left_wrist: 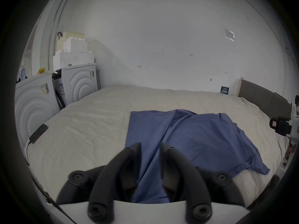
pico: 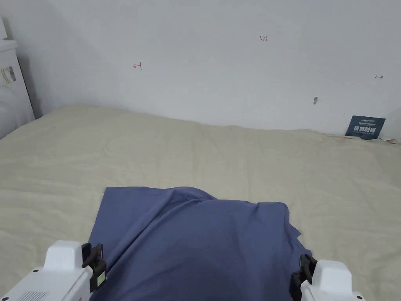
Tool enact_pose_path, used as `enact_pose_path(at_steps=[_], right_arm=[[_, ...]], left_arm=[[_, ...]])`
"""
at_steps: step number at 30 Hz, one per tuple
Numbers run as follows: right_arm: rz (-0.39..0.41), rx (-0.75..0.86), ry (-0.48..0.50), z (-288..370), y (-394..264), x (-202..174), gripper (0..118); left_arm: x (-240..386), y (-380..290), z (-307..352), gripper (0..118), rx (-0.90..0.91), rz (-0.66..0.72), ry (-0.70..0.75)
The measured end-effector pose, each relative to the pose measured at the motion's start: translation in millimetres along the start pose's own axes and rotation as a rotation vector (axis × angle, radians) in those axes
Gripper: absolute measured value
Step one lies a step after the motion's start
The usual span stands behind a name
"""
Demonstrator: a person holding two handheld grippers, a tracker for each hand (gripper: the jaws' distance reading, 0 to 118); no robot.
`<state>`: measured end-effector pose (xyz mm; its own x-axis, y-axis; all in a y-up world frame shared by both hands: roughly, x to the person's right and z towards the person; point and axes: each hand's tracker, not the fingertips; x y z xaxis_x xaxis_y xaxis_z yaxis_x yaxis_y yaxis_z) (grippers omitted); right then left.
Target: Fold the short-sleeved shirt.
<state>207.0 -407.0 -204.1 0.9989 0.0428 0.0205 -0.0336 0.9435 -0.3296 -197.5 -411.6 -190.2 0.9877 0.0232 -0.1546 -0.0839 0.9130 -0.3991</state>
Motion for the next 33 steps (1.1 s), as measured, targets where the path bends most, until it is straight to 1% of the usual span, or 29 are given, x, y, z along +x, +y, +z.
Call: enact_pose_path(at_steps=[2, 9, 13, 16, 20, 26, 28, 33], right_arm=[[-0.015, 0.001, 0.011, -0.6, 4.0, -1.4, 1], [-0.008, 0.015, 0.022, -1.4, 5.6, -5.4, 0], [-0.011, 0.003, 0.026, -5.4, 2.9, -9.5, 0], [-0.012, -0.017, 0.030, -12.1, 1.6, -14.3, 0], [-0.007, -0.041, 0.044, -27.3, 3.5, -19.5, 0], [0.003, -0.050, 0.064, -59.8, 16.0, -28.9, 0], [0.002, -0.054, 0.072, -72.1, 19.9, -32.6, 0], [0.008, -0.073, 0.085, -103.3, 23.2, -41.3, 0]], left_arm=[[5.5, 0.3, -2.6, 1, 0.003, -0.002, -0.010], [16.1, -3.4, -2.0, 0, 0.009, -0.012, -0.006], [11.8, 0.8, -2.7, 0, 0.004, 0.037, -0.008], [4.5, 10.8, -19.9, 0, -0.033, 0.063, -0.027], [-10.0, 37.8, -65.2, 0, -0.088, 0.048, -0.020], [-36.3, 89.6, -175.2, 0, -0.219, 0.106, -0.078], [-41.0, 103.0, -211.8, 0, -0.245, 0.076, -0.094], [-53.8, 120.0, -299.0, 0, -0.343, 0.081, -0.092]])
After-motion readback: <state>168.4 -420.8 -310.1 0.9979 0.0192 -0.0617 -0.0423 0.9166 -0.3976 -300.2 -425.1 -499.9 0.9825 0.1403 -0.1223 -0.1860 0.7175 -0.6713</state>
